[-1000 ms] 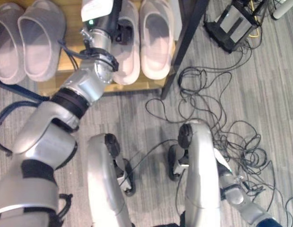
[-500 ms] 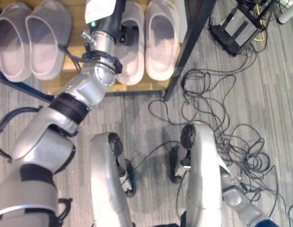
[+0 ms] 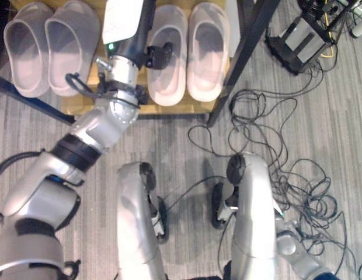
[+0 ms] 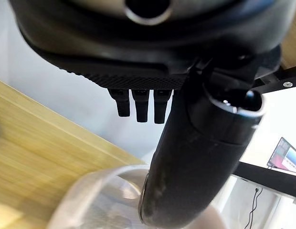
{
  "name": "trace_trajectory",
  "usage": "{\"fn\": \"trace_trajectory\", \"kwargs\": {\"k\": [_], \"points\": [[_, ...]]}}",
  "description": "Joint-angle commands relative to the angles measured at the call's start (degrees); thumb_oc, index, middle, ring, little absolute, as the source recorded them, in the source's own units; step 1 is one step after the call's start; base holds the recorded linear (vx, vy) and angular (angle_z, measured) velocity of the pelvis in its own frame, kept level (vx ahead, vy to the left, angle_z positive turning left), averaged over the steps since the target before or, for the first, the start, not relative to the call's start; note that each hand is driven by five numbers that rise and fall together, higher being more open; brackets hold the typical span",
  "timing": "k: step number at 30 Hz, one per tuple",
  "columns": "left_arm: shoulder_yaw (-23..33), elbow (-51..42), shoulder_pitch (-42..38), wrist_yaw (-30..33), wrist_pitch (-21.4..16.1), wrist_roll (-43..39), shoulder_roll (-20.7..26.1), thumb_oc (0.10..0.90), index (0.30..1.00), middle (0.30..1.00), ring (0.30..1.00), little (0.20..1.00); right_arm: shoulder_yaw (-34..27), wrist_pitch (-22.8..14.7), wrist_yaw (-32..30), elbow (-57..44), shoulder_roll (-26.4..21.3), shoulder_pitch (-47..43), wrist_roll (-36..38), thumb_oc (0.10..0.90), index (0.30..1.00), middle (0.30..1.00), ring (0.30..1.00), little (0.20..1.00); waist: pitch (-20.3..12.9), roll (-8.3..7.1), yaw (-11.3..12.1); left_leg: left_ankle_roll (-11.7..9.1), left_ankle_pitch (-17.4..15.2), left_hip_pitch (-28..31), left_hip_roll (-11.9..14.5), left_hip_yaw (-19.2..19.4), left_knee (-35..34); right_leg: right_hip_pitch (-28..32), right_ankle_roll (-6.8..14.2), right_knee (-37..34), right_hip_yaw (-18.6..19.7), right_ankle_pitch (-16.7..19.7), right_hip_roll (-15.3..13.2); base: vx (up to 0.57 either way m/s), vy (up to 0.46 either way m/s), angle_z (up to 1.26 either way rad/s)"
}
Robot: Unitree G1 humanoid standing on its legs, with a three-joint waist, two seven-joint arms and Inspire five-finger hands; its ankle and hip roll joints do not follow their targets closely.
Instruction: Arrange the slippers neatly on the shoe rack.
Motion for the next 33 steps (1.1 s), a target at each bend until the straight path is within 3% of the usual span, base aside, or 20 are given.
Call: {"fn": "trace_trajectory", "kwargs": {"k": [1,5,6,8,9,11,15,16,18,19,21,24,26,27,28,29,30,31,32,33], "points": [[8.64,-6.72,-5.3,4.66,-4.15,1.82,5.25,0.8,0.9,0.9,0.9,0.9,-2.29,-2.29,-2.65,-5.75,-1.74,1.35,-2.99,0.8,0.9,0.9,0.9,0.9,-1.21,1.49,1.15,3.13,0.53,-0.28,-4.62,-9.99,-0.41,5.41,-0.93,1.29,8.53,-2.2,1.94,0.0,0.0,0.0],[15.95,-19.25,6.09,5.63,-6.12,6.8,8.44,0.8,0.9,0.9,0.9,0.9,-7.85,-2.34,-6.8,-5.84,-2.13,-1.32,-4.83,0.8,0.9,0.9,0.9,0.9,-1.21,1.67,3.03,2.9,1.59,-0.28,-4.66,-10.13,-4.58,5.44,-0.27,-2.59,8.17,0.41,1.75,-0.02,0.016,-0.01],[25.03,-24.73,16.5,9.03,-6.86,8.12,5.47,0.8,0.9,0.9,0.9,0.9,-12.69,-2.64,-9.29,-6.14,-1.33,-2.92,-1.26,0.8,0.9,0.9,0.9,0.9,-1.22,2.23,3.66,2.63,3.83,-0.28,-4.39,-10.22,-10.12,6.87,-0.37,-8.29,6.05,1.93,0.68,-0.09,0.057,-0.07],[28.23,-26.7,20.68,12.77,-6.86,11.61,2.86,0.8,0.9,0.9,0.9,0.9,-14.28,-3.14,-10.54,-5.83,-0.78,-4.57,1.02,0.8,0.9,0.9,0.9,0.9,-1.28,2.41,4.37,2.3,5.61,-0.28,-4.45,-10.63,-13.34,7.71,-0.28,-11.44,4.79,2.78,0.08,-0.15,0.052,0.05],[31.26,-31.23,30.06,17.66,-7.15,18.87,1.26,0.8,0.9,0.9,0.9,0.9,-16.41,-3.82,-12.12,-3.68,0.43,-5.54,2.47,0.8,0.9,0.9,0.9,0.9,-3.23,2.39,6.17,2.08,7.39,-0.28,-4.79,-10.95,-17.5,8.38,-0.08,-15.44,3.05,3.47,-0.74,-0.14,0.06,0.2],[35.28,-37.4,41.54,21.34,-9.59,22.93,-1.28,0.8,0.9,0.9,0.9,0.9,-18.3,-4.79,-13.95,-0.99,2.58,-4.67,2.95,0.8,0.9,0.9,0.9,0.9,-6.22,2.57,7.27,1.92,9.33,-0.28,-5.1,-11.54,-21.04,9.07,-0.05,-18.88,1.1,4.19,-2.12,-0.03,0.058,0.01],[37.18,-40.62,54.77,26.46,-13.84,23.98,-4.64,0.8,0.9,0.9,0.9,0.9,-19.75,-6.01,-15.69,6.61,7.51,-3.13,6.42,0.8,0.9,0.9,0.9,0.9,-10.38,2.52,8.46,1.96,12.03,2.15,-3.29,-12.02,-27.57,12.65,0.7,-26.77,-2.43,6.47,-4.41,-0.02,0.038,0.32],[35.21,-38.19,59.26,26.85,-15.01,21.73,-7.1,0.8,0.9,0.9,0.9,0.9,-19.68,-6.0,-15.56,13.4,10.66,-3.76,9.16,0.8,0.9,0.9,0.9,0.9,-11.63,1.8,9.52,2.0,14.39,7.88,-1.84,-11.39,-34.71,18.66,1.04,-34.39,-5.25,8.37,-5.63,-0.04,-0.036,0.11],[34.16,-36.89,60.79,25.72,-15.77,20.01,-8.16,0.8,0.9,0.9,0.9,0.9,-19.53,-5.65,-15.44,16.36,12.2,-4.29,10.46,0.8,0.9,0.9,0.9,0.9,-11.99,1.51,9.82,1.58,16.08,11.85,-0.95,-11.13,-39.83,22.36,1.41,-39.21,-6.42,9.64,-6.13,-0.04,-0.047,0.23],[32.88,-33.68,62.29,24.81,-16.16,18.75,-8.47,0.8,0.9,0.9,0.9,0.9,-19.72,-5.59,-14.69,19.46,13.56,-4.53,12.54,0.8,0.9,0.9,0.9,0.9,-12.54,1.06,10.1,1.23,17.58,16.28,-0.41,-10.62,-45.02,26.75,1.67,-44.3,-7.6,10.56,-6.16,0.0,-0.055,0.25],[25.19,-15.25,65.31,19.3,-15.62,15.54,-10.28,0.8,0.9,0.9,0.9,0.9,-20.52,-5.49,-12.71,28.6,15.96,-6.28,17.7,0.8,0.9,0.9,0.9,0.9,-13.05,0.66,10.88,0.51,21.54,29.07,-0.5,-8.03,-59.97,38.56,3.23,-59.12,-10.22,13.86,-6.32,0.07,-0.049,0.28],[21.19,5.08,68.69,13.42,-13.4,14.71,-13.59,0.8,0.9,0.9,0.9,0.9,-23.37,-5.63,-11.13,34.6,16.92,-4.85,21.55,0.8,0.9,0.9,0.9,0.9,-14.31,1.1,10.17,-0.61,26.12,41.58,-2.47,-5.76,-74.93,51.22,4.75,-74.5,-13.11,18.13,-5.9,0.16,-0.009,0.1],[20.95,10.34,69.92,11.5,-12.65,15.42,-14.61,0.8,0.9,0.9,0.9,0.9,-24.69,-6.04,-10.37,36.41,17.34,-3.48,22.83,0.8,0.9,0.9,0.9,0.9,-15.33,1.1,9.53,-1.45,27.81,45.9,-3.02,-4.95,-80.05,56.23,5.4,-79.47,-14.21,20.17,-6.07,0.19,0.048,0.19],[18.74,23.17,70.61,7.5,-11.61,17.79,-17.49,0.8,0.9,0.9,0.9,0.9,-26.48,-6.34,-8.43,40.53,18.21,-0.81,25.74,0.8,0.9,0.9,0.9,0.9,-16.49,2.28,8.25,-4.22,34.12,52.67,-2.87,-3.14,-86.03,65.12,5.85,-88.82,-16.73,23.33,-5.75,0.15,0.215,0.38],[18.05,28.1,70.76,4.31,-11.0,17.86,-19.96,0.8,0.9,0.9,0.9,0.9,-25.91,-6.0,-7.81,43.07,19.16,-0.59,26.27,0.8,0.9,0.9,0.9,0.9,-17.53,2.53,8.08,-5.44,39.42,55.4,-3.3,-3.31,-90.07,68.49,5.71,-93.56,-17.32,26.72,-5.63,0.25,0.308,0.47],[17.73,32.98,71.04,3.7,-10.06,18.94,-21.61,0.8,0.9,0.9,0.9,0.9,-26.19,-5.46,-7.28,44.04,19.33,-0.08,26.36,0.8,0.9,0.9,0.9,0.9,-17.31,2.29,7.77,-7.41,41.11,57.79,-1.44,-5.4,-90.93,72.49,6.52,-96.76,-16.02,27.11,-6.22,0.1,0.222,0.3],[17.72,33.03,71.0,3.73,-10.09,18.95,-21.65,0.8,0.9,0.9,0.9,0.9,-26.2,-5.46,-7.27,44.04,19.31,-0.1,26.36,0.8,0.9,0.9,0.9,0.9,-17.2,2.34,7.76,-7.43,41.15,57.92,-1.43,-5.43,-91.0,72.66,6.51,-96.87,-16.07,27.16,-6.2,0.12,0.256,0.16],[17.28,35.13,70.93,2.92,-10.0,19.46,-22.39,0.8,0.9,0.9,0.9,0.9,-25.22,-5.54,-8.49,43.47,18.33,-0.02,24.12,0.8,0.9,0.9,0.9,0.9,-17.55,1.31,7.26,-8.88,44.06,58.8,2.81,-8.09,-91.92,74.69,7.35,-99.58,-14.86,27.98,-7.88,0.2,0.516,-0.15],[16.73,38.36,71.43,4.65,-9.23,22.32,-23.57,0.8,0.9,0.9,0.9,0.9,-20.87,-5.8,-10.33,39.01,17.06,2.22,15.81,0.8,0.9,0.9,0.9,0.9,-19.25,0.89,6.56,-10.0,49.36,68.87,9.27,-7.63,-108.45,80.95,10.4,-109.21,-14.92,32.69,-8.19,0.2,0.517,-0.28],[16.72,38.36,71.4,4.66,-9.23,22.32,-23.57,0.8,0.9,0.9,0.9,0.9,-20.9,-5.79,-10.33,39.0,17.06,2.2,15.8,0.8,0.9,0.9,0.9,0.9,-19.27,0.84,6.53,-9.96,49.72,68.92,9.2,-7.61,-108.82,81.0,10.38,-109.52,-14.98,32.97,-8.23,0.32,0.828,-0.46]]}}
